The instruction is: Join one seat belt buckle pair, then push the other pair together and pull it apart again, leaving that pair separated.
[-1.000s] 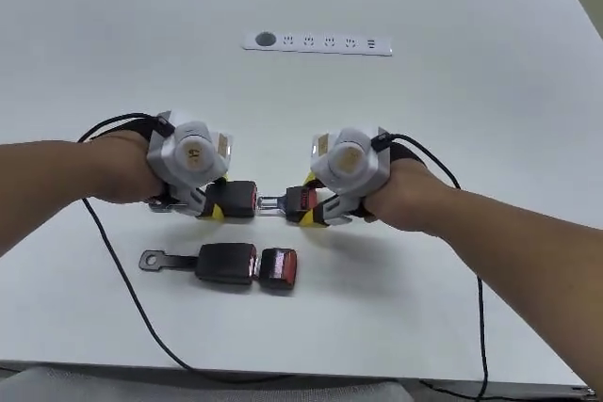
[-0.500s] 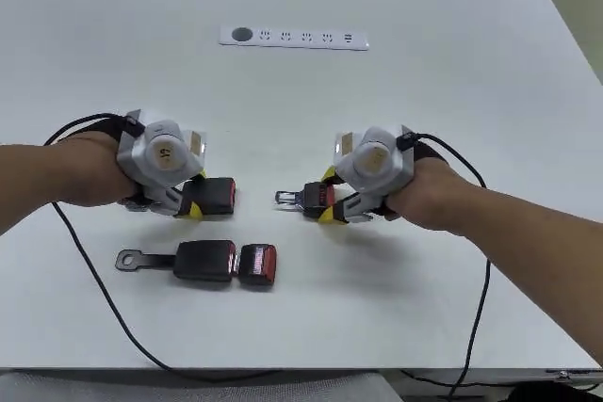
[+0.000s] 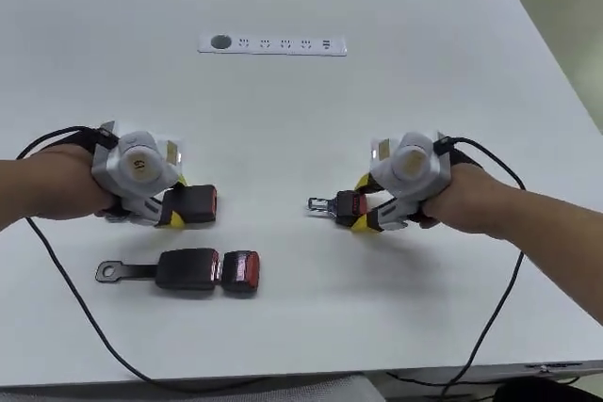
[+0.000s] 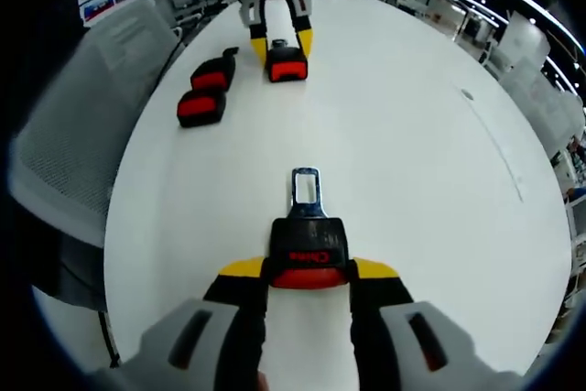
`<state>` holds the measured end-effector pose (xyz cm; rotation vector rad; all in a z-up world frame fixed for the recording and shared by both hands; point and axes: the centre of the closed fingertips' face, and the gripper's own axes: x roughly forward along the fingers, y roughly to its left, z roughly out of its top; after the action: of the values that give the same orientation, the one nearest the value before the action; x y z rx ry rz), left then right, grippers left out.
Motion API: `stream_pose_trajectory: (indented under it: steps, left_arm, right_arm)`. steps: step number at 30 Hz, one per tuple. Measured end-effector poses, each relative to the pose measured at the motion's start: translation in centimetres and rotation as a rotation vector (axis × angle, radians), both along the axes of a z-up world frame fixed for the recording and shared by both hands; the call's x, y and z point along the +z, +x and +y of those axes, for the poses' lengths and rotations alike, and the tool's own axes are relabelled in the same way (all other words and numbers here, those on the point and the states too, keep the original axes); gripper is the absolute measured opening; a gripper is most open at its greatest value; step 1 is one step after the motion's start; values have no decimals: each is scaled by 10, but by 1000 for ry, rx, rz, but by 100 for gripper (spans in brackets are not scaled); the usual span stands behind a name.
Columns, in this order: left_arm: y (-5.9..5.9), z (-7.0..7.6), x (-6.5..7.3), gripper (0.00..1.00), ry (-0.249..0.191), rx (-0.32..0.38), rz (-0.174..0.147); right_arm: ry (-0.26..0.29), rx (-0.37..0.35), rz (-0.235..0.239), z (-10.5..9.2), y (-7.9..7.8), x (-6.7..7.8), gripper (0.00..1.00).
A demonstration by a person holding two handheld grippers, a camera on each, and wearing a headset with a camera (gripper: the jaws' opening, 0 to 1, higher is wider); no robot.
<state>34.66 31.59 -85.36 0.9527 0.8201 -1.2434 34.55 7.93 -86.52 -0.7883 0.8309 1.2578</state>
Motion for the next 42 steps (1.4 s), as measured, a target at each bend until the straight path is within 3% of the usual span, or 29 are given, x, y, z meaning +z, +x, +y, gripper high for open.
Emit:
stream_pose_trajectory:
  steps: [3,7,11,13,14,16,18,21,24,26,28,31,35,37,39,42]
  left_arm:
    - [0,-1,0,33,8,-11,-7]
    - [1,-1,0,33,23,16,8]
    - [1,-1,0,33,35,25,6]
    - [0,0,1,36,36,23,-1]
    - [-1,0,2,37,34,20,-5]
    - [2,1,7,40,-4,87,-22]
    - [4,4,14,44,-18,109,-42]
    - [2,8,33,49,-77,158,-85]
    - [-8,13,47,54,-126,213,-98]
    - [-20,16,54,63,-159,256,-95]
    - [-33,20,59,71,-176,265,-102]
    - [-45,29,67,78,-203,315,-126]
    - [-61,42,71,90,-229,366,-130]
    - [-71,50,72,91,-234,387,-127]
    - [-79,56,71,90,-242,408,-128]
    - [-89,67,71,92,-258,449,-132]
  right_arm:
    - [1,-10,13,1,-1,0,37]
    - [-23,-43,30,1,0,0,38]
    - [-32,-86,9,-3,4,0,46]
    - [-33,-97,-41,-4,9,3,51]
    - [-30,-127,-42,-6,9,3,55]
    - [25,-208,-23,-6,7,6,59]
    - [63,-254,-35,-9,6,14,62]
    - [93,-274,-67,-9,-2,26,66]
    - [133,-307,-114,-7,-6,38,74]
    - [164,-346,-155,-6,-8,50,81]
    - [180,-371,-180,-5,-11,58,82]
    - [241,-396,-178,4,-24,69,85]
    - [266,-393,-179,11,-42,74,87]
    - [274,-393,-184,13,-51,74,88]
    - [276,-402,-198,13,-57,74,97]
    - [286,-414,-177,12,-71,72,100]
